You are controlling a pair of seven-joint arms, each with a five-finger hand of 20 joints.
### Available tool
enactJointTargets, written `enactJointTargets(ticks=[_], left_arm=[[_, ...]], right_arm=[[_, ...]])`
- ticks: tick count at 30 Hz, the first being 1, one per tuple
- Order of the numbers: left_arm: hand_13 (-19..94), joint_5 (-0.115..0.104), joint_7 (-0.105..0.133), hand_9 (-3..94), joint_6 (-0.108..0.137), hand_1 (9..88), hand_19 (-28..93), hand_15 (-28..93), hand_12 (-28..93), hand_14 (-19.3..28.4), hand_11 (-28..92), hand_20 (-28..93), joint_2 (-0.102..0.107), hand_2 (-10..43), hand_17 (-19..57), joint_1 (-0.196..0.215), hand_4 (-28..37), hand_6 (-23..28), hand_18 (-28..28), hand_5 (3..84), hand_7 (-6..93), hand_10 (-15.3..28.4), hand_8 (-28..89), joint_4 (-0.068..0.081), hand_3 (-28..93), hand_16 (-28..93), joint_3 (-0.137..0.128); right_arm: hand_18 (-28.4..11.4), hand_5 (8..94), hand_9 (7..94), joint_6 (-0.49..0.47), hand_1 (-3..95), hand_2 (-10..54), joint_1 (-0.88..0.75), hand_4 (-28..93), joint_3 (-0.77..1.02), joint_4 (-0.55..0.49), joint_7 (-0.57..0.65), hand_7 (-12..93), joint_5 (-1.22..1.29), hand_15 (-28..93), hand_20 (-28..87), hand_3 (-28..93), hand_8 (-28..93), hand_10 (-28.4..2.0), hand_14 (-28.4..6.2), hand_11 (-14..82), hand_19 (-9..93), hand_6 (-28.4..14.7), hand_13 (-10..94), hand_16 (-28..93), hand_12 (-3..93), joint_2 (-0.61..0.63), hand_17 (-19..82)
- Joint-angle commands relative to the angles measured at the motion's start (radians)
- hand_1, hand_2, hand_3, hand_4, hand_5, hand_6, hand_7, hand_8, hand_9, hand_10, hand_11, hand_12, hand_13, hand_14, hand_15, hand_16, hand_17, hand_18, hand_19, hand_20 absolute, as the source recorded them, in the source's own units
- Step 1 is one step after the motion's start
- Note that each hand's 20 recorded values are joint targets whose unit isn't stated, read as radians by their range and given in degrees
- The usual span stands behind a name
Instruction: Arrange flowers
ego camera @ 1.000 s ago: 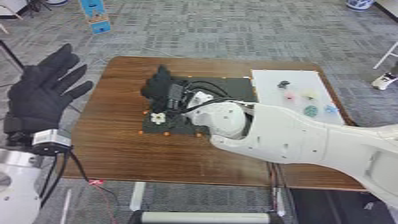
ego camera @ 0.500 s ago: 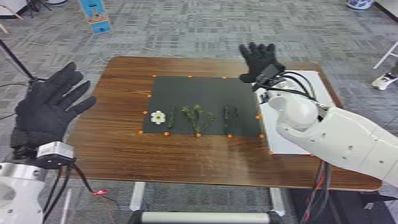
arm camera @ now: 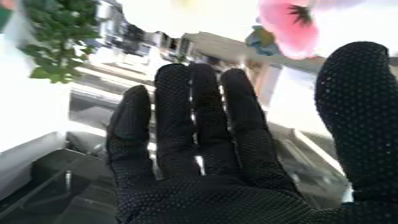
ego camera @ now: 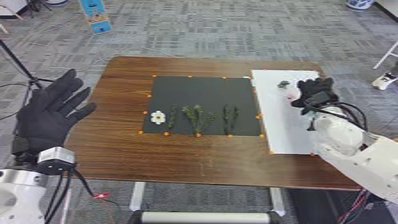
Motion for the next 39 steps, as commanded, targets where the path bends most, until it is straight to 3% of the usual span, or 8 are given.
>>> enactJointTargets(ticks=[1, 19, 34, 38, 39], left_arm=[[18, 0.001, -0.012, 22.0, 0.005, 23.5, 39, 11, 16, 12.8, 12, 9, -0.011, -8.4, -11.4, 0.018, -28.3, 2.2, 22.2, 26.8, 15.6, 9.6, -9, -0.010, 64, 6, -0.005], [18, -0.004, -0.020, 22.1, 0.000, 23.3, 39, 11, 16, 12.8, 12, 9, -0.003, -8.1, -11.4, 0.012, -28.3, 2.2, 22.3, 26.9, 15.7, 9.6, -9, -0.001, 63, 6, -0.002], [18, -0.003, -0.024, 22.3, 0.005, 23.0, 39, 11, 16, 12.9, 13, 9, -0.003, -8.0, -11.4, 0.011, -28.3, 2.2, 22.2, 26.9, 15.7, 9.7, -9, -0.002, 64, 6, -0.002], [18, -0.003, -0.022, 22.4, 0.008, 23.1, 39, 11, 16, 12.9, 13, 9, -0.005, -8.0, -11.4, 0.015, -28.3, 2.2, 22.2, 27.0, 15.7, 9.7, -9, -0.004, 64, 6, -0.007], [18, -0.004, -0.021, 22.4, 0.009, 23.1, 39, 11, 16, 12.9, 12, 9, -0.005, -8.0, -11.4, 0.019, -28.3, 2.2, 22.2, 27.0, 15.7, 9.7, -9, -0.005, 64, 6, -0.008]], right_arm=[[-20.2, 45.0, 48.0, -0.028, 29.2, -9.5, -0.067, -28, 0.063, -0.056, 0.023, 26, -0.051, 72, 55, 81, -13, -9.1, -13.2, 24.9, 75, -1.4, 30, 23, 20.7, 0.058, 15], [-20.4, 48.4, 49.8, -0.137, 29.3, -9.5, -0.193, -28, 0.167, -0.112, 0.003, 27, -0.005, 71, 56, 81, -14, -9.1, -12.2, 26.8, 74, -0.6, 33, 24, 21.9, 0.125, 15], [-19.9, 47.6, 52.9, -0.043, 30.6, -9.5, -0.120, -28, 0.065, -0.046, -0.029, 27, -0.012, 73, 56, 81, -14, -8.8, -10.7, 29.3, 74, -0.5, 40, 25, 22.0, 0.079, 16], [-19.1, 53.6, 58.9, 0.036, 34.9, -9.5, -0.110, -28, 0.037, -0.030, -0.044, 35, -0.019, 74, 56, 84, -16, -8.9, -8.7, 36.7, 76, 2.6, 48, 27, 24.1, 0.075, 18], [-19.1, 54.5, 61.9, 0.047, 37.5, -9.5, -0.112, -28, 0.035, -0.031, -0.049, 41, -0.011, 74, 56, 82, -7, -8.2, -8.1, 35.7, 76, 3.0, 50, 29, 30.1, 0.074, 19]])
